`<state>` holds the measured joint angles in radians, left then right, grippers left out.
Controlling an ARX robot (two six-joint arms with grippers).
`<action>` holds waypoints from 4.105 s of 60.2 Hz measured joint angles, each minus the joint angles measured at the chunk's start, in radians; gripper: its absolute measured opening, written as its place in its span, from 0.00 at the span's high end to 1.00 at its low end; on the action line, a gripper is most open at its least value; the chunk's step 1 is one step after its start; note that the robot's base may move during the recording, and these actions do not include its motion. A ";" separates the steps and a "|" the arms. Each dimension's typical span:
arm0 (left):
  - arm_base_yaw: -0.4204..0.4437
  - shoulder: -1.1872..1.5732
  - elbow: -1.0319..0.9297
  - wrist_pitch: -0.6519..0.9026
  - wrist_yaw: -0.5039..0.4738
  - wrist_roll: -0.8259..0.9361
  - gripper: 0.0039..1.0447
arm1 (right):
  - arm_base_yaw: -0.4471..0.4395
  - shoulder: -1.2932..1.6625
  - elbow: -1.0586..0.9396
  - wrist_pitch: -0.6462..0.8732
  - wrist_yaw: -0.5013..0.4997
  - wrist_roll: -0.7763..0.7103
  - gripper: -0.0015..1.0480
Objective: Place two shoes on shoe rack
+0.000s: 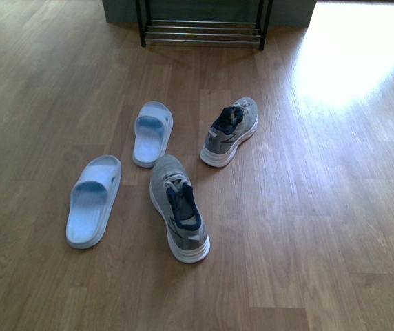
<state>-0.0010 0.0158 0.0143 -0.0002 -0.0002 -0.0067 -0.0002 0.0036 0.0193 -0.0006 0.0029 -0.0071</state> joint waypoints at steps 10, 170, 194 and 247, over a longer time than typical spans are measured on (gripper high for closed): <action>0.000 0.000 0.000 0.000 0.000 0.000 0.09 | 0.000 0.000 0.000 0.000 0.000 0.000 0.09; -0.381 2.826 1.539 -0.078 0.231 -0.532 0.50 | 0.000 0.000 0.000 0.000 -0.003 0.000 0.09; -0.371 2.771 1.454 -0.043 0.068 -0.506 0.99 | 0.000 0.000 0.000 0.000 -0.003 0.000 0.09; -0.444 1.163 0.513 -0.336 -0.951 -0.375 0.99 | 0.000 0.000 0.000 0.000 -0.003 0.000 0.09</action>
<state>-0.4446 1.1786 0.5278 -0.3359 -0.9516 -0.3820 -0.0002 0.0040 0.0193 -0.0006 0.0002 -0.0071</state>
